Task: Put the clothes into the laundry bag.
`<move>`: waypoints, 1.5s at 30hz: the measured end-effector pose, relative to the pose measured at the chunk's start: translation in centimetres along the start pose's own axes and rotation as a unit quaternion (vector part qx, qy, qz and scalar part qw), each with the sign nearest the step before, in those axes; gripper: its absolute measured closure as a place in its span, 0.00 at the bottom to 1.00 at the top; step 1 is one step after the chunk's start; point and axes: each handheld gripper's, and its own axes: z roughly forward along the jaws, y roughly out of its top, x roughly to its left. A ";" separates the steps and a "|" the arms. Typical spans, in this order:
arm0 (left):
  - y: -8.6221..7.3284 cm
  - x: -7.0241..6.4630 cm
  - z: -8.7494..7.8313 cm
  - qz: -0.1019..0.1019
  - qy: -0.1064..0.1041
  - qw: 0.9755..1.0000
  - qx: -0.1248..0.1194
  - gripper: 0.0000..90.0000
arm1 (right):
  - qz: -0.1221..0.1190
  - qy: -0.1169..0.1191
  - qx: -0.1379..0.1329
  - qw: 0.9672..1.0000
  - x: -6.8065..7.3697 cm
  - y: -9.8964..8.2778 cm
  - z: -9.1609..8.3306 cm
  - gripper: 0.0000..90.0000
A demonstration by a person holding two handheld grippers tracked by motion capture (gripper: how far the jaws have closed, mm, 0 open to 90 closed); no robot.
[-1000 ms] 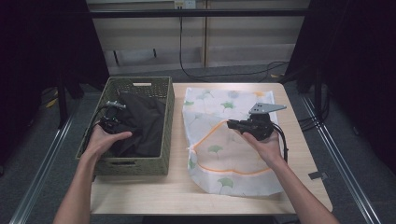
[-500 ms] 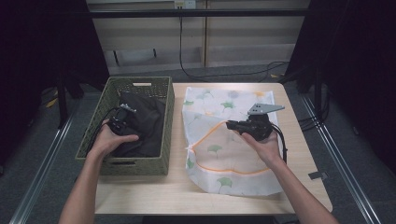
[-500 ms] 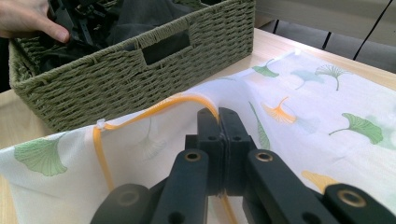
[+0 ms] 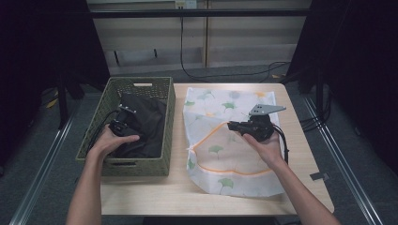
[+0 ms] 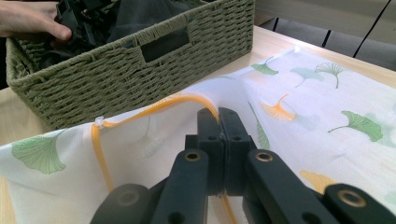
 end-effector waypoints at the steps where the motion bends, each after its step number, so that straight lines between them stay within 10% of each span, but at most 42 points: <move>1: 0.0 -0.1 0.1 -0.012 -0.003 1.000 -0.004 0.00 | -0.001 0.001 0.002 1.000 0.0 0.0 0.1 0.99; 9: 1.2 -1.4 0.3 0.025 0.038 0.996 0.072 0.12 | -0.004 -0.001 0.006 1.000 -0.2 -0.1 0.2 0.99; 17: 1.7 -1.7 0.0 0.023 0.041 0.994 0.095 0.32 | -0.004 -0.003 0.007 1.000 -0.1 -0.1 0.3 0.99; 30: 1.9 -0.9 -1.5 -0.007 0.010 0.998 0.060 0.64 | -0.006 -0.001 0.012 1.000 -0.1 -0.2 0.4 0.99; 45: 1.0 -0.3 -4.2 -0.027 -0.007 0.999 -0.020 0.71 | 0.000 -0.007 0.010 1.000 -0.3 -0.3 0.2 1.00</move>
